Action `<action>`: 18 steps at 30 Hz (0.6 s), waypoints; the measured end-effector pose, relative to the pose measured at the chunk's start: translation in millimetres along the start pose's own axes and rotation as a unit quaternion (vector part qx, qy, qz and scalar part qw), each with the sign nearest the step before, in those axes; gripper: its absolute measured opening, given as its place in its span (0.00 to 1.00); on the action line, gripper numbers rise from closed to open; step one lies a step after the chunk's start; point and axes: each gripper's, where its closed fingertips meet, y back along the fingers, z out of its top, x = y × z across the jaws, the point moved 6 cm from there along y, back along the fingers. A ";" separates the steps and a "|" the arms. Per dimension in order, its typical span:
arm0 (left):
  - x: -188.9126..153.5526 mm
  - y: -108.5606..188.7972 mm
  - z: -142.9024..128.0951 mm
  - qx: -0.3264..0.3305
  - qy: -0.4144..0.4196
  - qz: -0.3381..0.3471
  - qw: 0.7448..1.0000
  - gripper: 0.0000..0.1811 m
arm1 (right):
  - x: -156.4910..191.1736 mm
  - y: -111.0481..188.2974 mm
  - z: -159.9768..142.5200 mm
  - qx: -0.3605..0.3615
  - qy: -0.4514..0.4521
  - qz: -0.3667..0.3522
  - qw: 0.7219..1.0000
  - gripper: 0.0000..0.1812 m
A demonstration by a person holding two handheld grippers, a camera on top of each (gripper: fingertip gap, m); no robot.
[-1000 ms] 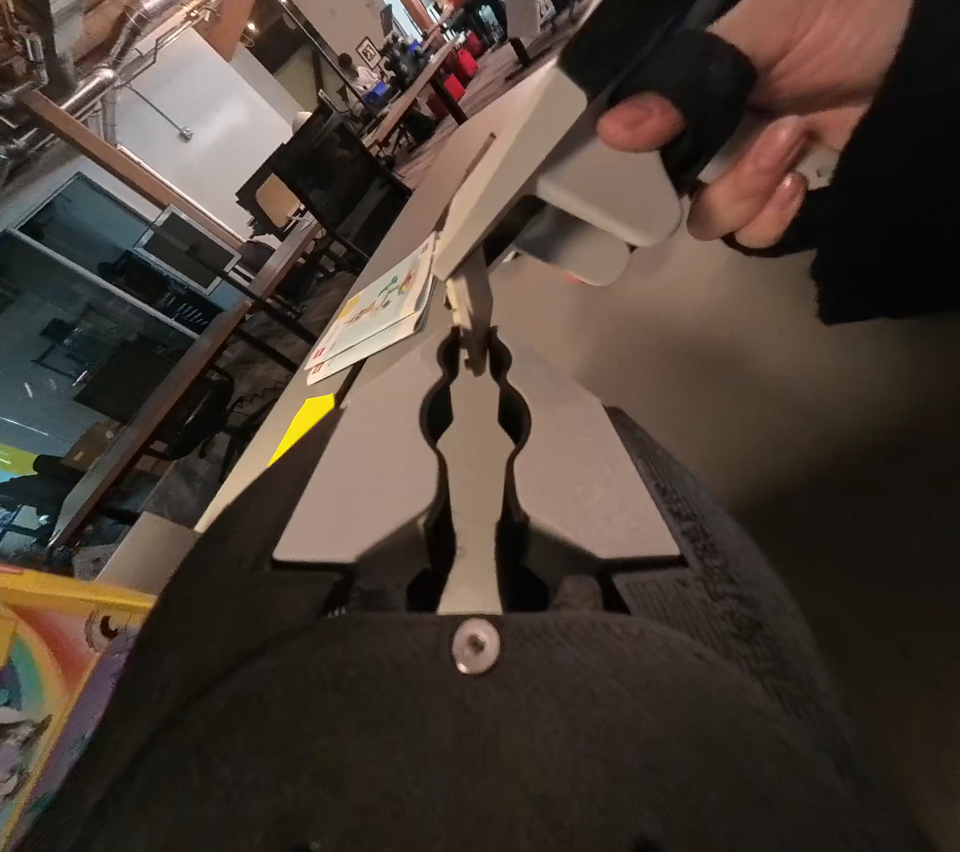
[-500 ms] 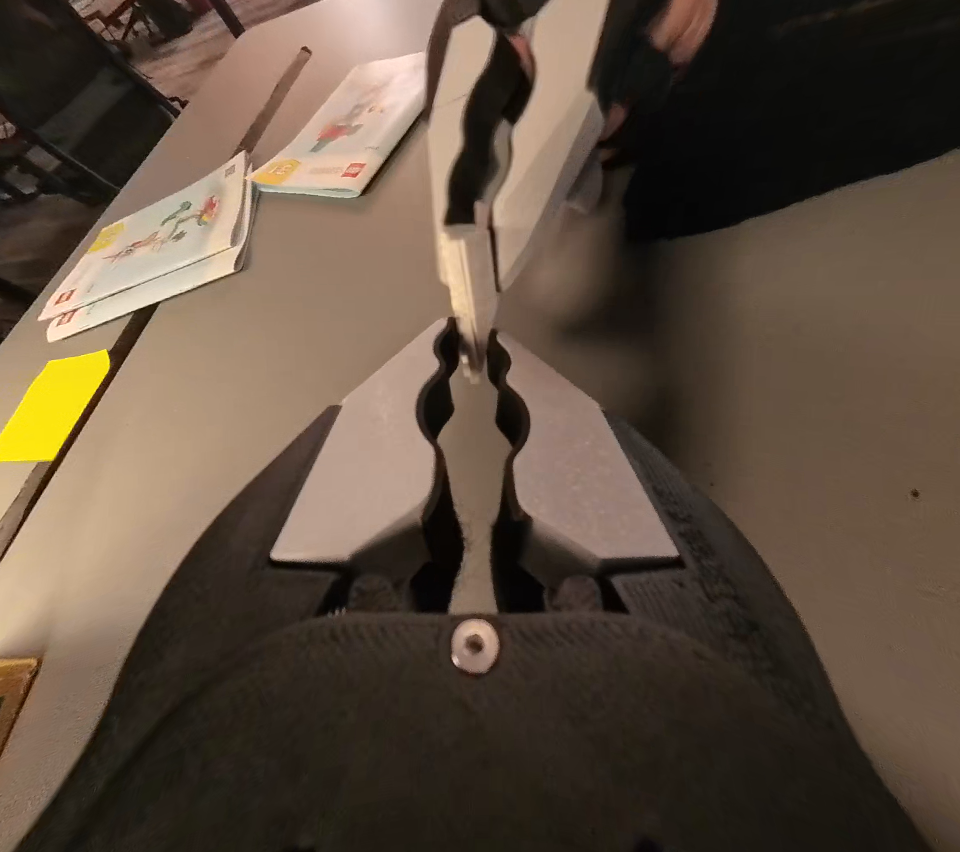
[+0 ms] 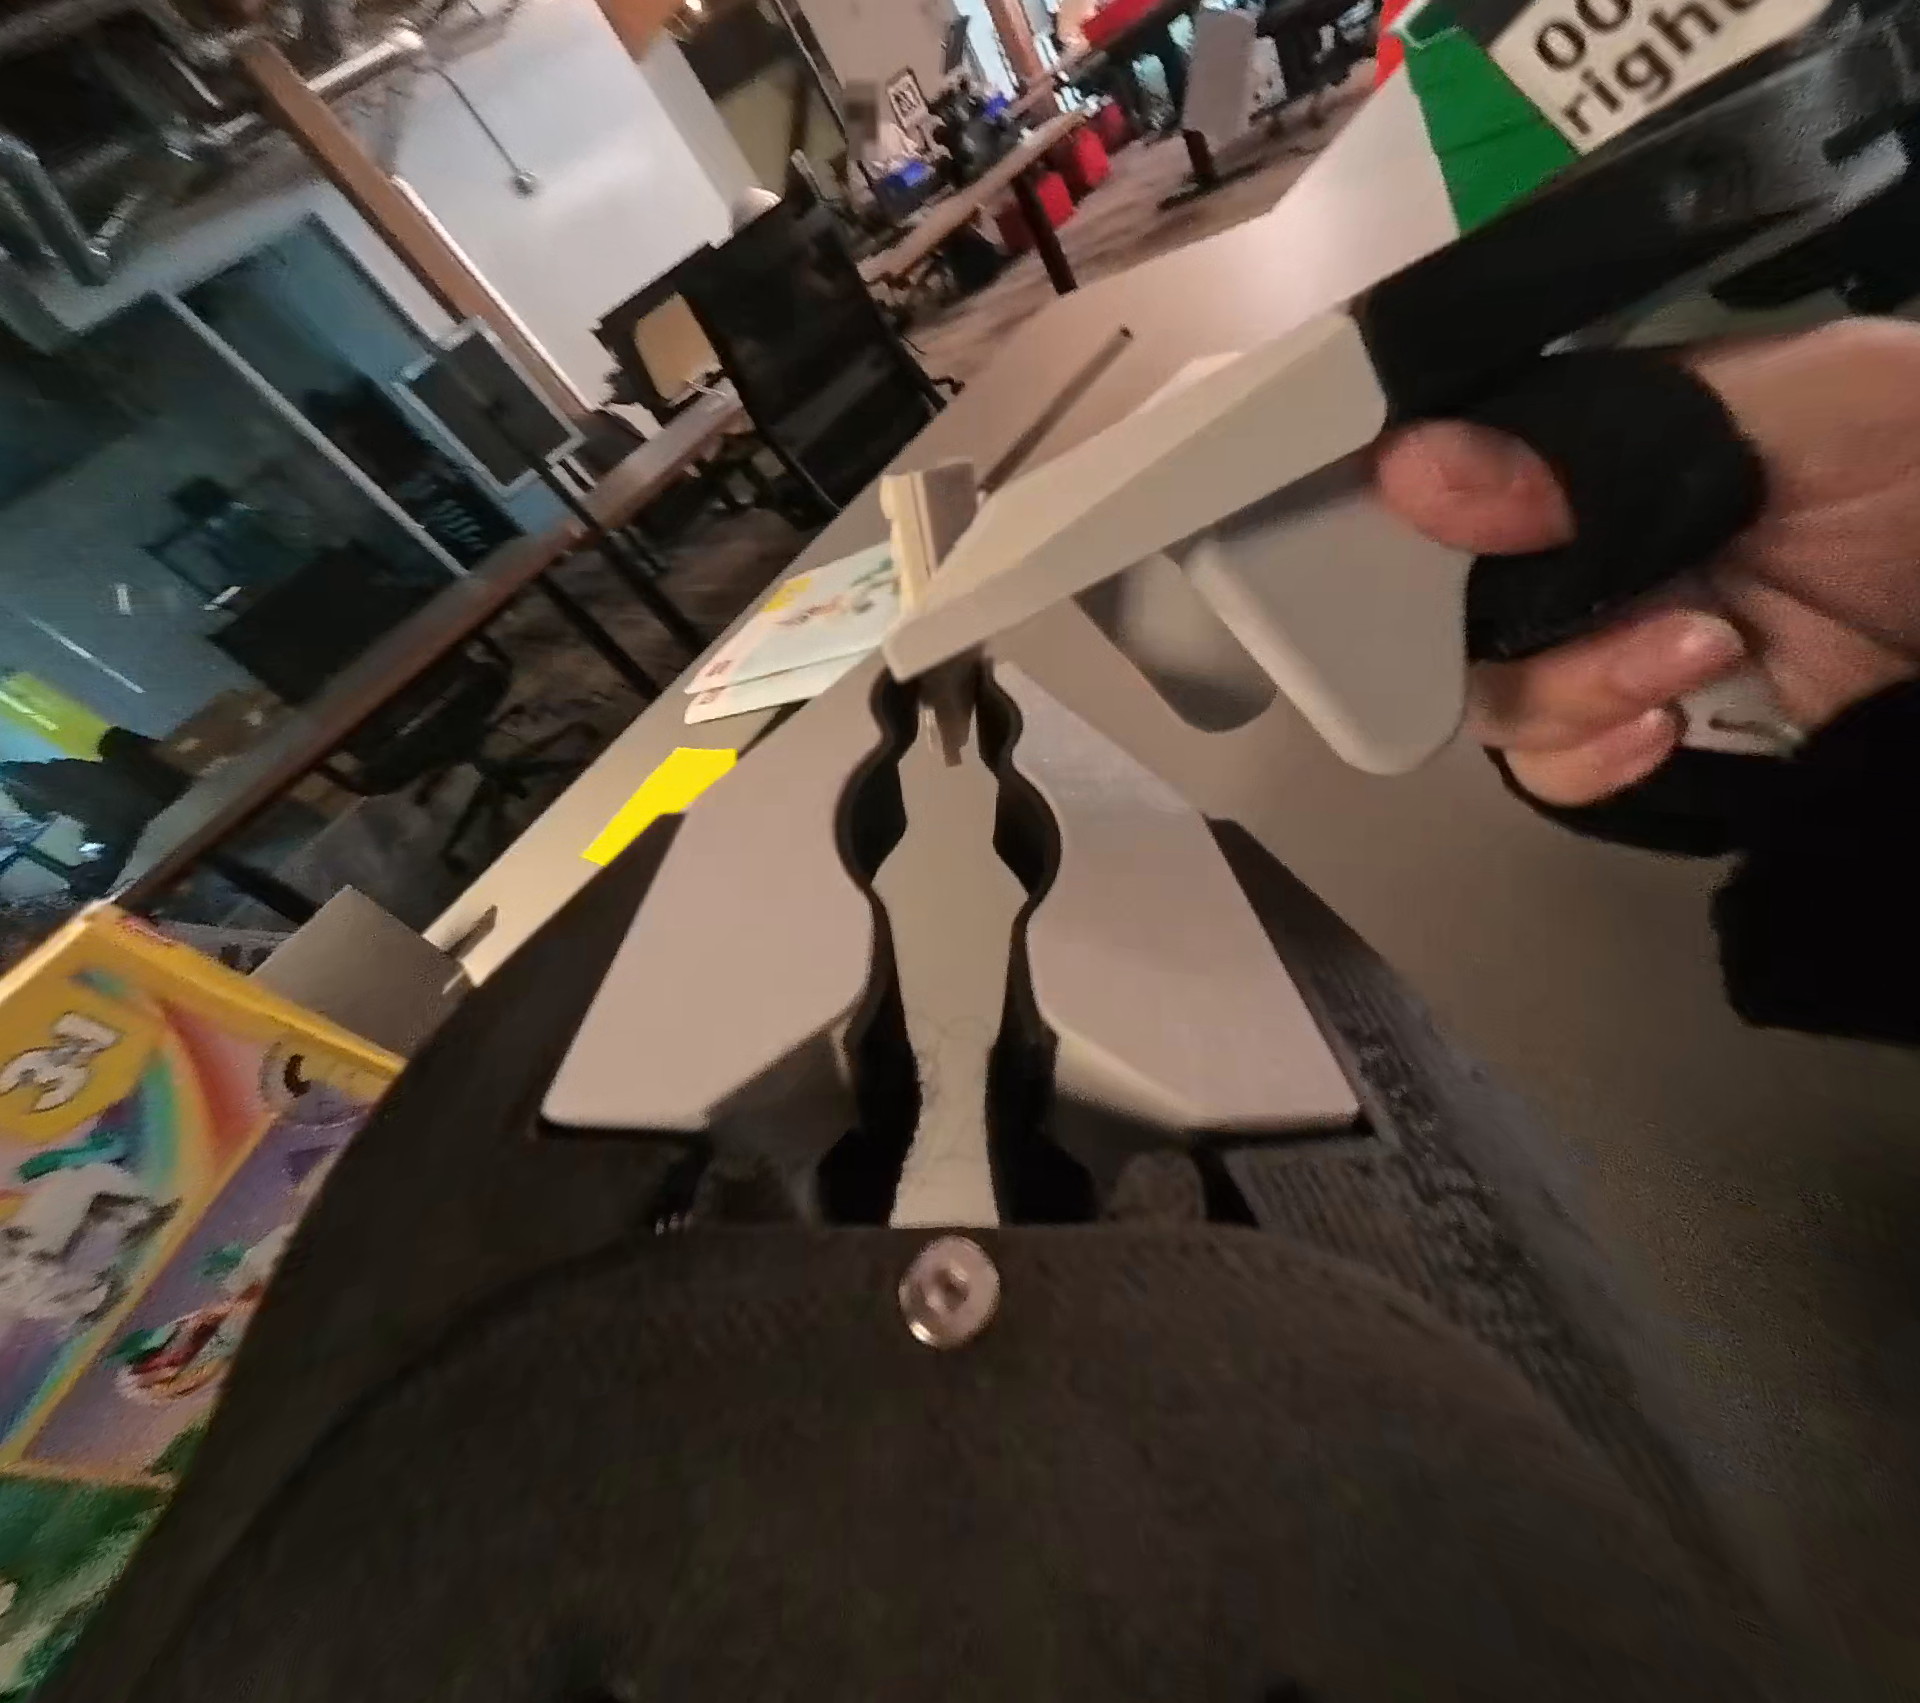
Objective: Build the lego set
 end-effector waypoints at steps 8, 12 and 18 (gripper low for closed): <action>-3.0 2.7 11.8 -0.017 -0.023 0.025 0.999 0.05 | 2.0 4.8 7.2 -0.062 0.001 -0.016 0.998 0.20; -3.1 7.6 15.8 -0.033 0.002 -0.020 0.999 0.05 | 2.4 11.4 12.0 -0.003 0.035 0.033 0.999 0.18; -11.8 8.7 13.4 -0.040 0.051 -0.109 0.992 0.06 | -1.3 26.5 9.6 0.086 0.080 0.096 0.988 0.18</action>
